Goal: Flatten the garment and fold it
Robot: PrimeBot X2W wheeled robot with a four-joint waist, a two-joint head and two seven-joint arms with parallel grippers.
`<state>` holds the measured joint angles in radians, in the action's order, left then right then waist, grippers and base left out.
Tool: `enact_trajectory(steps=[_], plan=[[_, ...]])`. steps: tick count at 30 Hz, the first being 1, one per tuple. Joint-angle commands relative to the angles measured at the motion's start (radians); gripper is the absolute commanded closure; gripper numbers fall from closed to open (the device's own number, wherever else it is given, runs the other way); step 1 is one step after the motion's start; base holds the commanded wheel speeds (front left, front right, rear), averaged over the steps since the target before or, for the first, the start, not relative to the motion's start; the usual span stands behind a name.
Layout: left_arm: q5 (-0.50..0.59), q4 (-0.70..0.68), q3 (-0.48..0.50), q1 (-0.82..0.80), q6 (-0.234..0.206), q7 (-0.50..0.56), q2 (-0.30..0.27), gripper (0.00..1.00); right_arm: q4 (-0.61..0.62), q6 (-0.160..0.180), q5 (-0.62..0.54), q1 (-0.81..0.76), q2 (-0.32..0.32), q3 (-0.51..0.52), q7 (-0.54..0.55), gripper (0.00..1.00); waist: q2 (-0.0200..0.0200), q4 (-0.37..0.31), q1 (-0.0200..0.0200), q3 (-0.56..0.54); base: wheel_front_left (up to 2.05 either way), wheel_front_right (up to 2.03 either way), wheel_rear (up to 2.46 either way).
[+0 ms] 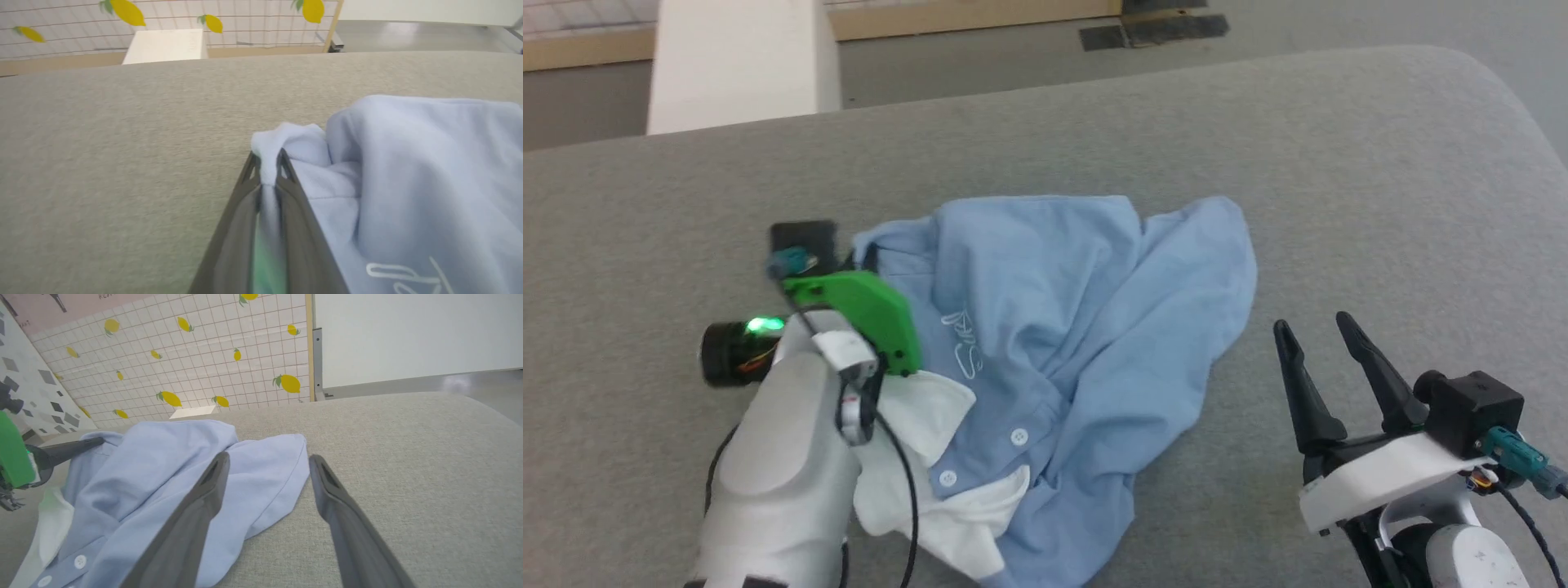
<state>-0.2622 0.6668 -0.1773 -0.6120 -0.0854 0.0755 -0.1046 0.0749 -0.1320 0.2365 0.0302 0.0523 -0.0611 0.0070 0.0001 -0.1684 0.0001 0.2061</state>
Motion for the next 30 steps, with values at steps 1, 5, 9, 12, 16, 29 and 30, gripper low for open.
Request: enact_trajectory(steps=[1, 5, 9, 12, 16, 29, 30], plan=[[-0.022, -0.029, 0.025, 0.046, -0.02, -0.024, -0.019, 1.0, 0.009, 0.001, -0.009, 0.003, -0.002, 0.003, 0.005, 0.0, -0.0001, 0.092, -0.0001, -0.045, 0.0, 0.0, 0.0], [-0.059, -0.125, 0.101, 0.172, -0.076, -0.068, -0.054, 1.0, 0.022, 0.001, -0.014, -0.005, -0.002, 0.0, 0.022, 0.0, -0.0001, 0.158, -0.0001, -0.058, 0.0, 0.0, 0.0], [-0.095, -0.208, 0.168, 0.319, -0.133, -0.066, -0.07, 1.0, 0.027, 0.001, -0.014, -0.013, -0.002, -0.006, 0.04, 0.0, -0.0001, 0.214, -0.0001, -0.068, 0.0, 0.0, 0.0], [-0.125, -0.255, 0.19, 0.421, -0.145, -0.048, -0.059, 1.0, 0.023, 0.001, -0.02, -0.023, -0.002, -0.023, 0.08, 0.0, -0.0001, 0.248, -0.0001, -0.075, 0.0, 0.0, 0.0], [-0.186, -0.318, 0.203, 0.506, -0.099, -0.089, -0.021, 0.0, 0.012, 0.001, -0.03, -0.048, -0.002, -0.074, 0.197, 0.0, -0.0001, 0.278, -0.0001, -0.085, 0.0, 0.0, 0.0], [-0.102, -0.523, 0.192, 0.534, -0.021, -0.337, 0.039, 0.0, 0.026, 0.001, -0.072, -0.156, -0.002, -0.119, 0.66, 0.0, -0.0001, 0.354, -0.0001, -0.045, 0.0, 0.0, 0.0], [-0.094, -0.537, 0.191, 0.534, -0.02, -0.337, 0.043, 0.0, 0.022, 0.001, -0.082, -0.152, -0.002, -0.119, 0.674, 0.0, -0.0001, 0.358, -0.0001, -0.037, 0.0, 0.0, 0.0]])
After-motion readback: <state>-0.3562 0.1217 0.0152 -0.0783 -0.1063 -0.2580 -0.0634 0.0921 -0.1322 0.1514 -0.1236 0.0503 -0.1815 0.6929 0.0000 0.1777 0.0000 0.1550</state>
